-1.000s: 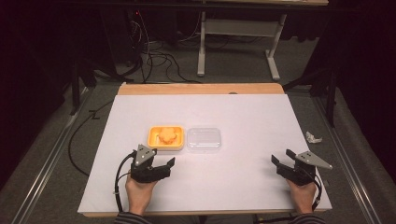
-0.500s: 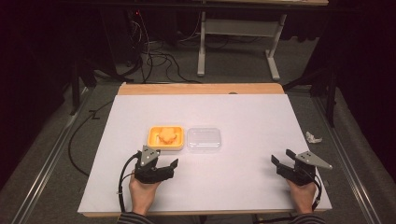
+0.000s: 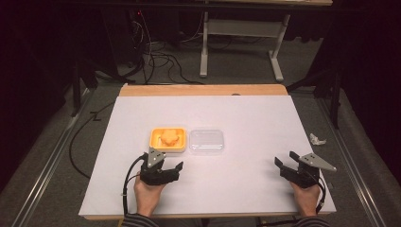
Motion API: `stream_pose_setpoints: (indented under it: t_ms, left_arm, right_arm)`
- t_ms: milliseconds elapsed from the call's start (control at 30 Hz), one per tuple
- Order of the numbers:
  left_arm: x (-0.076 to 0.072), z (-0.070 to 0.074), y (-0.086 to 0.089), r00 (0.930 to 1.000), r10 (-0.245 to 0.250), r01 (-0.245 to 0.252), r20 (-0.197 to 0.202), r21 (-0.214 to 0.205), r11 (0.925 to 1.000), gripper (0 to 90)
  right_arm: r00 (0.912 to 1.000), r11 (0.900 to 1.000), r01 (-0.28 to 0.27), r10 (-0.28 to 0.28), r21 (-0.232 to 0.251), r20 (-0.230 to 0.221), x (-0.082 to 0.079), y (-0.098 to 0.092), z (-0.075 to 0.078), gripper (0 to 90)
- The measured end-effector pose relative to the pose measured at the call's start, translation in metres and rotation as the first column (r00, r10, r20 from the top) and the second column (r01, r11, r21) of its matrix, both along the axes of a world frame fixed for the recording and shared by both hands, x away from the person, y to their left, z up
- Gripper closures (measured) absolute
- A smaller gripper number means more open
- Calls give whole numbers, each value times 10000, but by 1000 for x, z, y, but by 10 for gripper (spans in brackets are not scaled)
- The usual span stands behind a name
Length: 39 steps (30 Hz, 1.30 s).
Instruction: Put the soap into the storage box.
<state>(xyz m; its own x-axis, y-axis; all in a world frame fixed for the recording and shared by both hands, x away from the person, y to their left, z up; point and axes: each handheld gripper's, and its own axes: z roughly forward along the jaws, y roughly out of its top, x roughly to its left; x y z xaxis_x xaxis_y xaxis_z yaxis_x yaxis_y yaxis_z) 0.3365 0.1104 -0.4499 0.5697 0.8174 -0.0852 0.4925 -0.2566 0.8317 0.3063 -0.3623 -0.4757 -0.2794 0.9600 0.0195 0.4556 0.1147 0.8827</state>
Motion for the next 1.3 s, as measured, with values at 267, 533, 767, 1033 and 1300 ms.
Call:
stream_pose_setpoints:
  t_ms: [267,533,767,1033,1300]
  left_arm:
    - [3,-4,-5,10000,-4,4,-42,117,9999,236]
    - [6,-9,-10,9998,-120,124,-130,330,9994,236]
    - [8,-15,-15,9997,-150,159,-208,484,9987,235]
    - [11,-19,-18,9996,-125,141,-249,649,9978,236]
    - [14,-22,-21,9996,-89,106,-252,677,9976,236]
  right_arm:
    - [10000,10000,1,-1,-2,3,0,0,0,317]
    - [10000,10000,4,-4,-4,-16,0,0,0,317]
    - [10000,10000,1,-1,-4,3,0,0,0,316]
    - [10000,10000,-16,16,-10,17,0,0,0,317]
    - [10000,10000,-6,6,17,13,0,0,0,317]
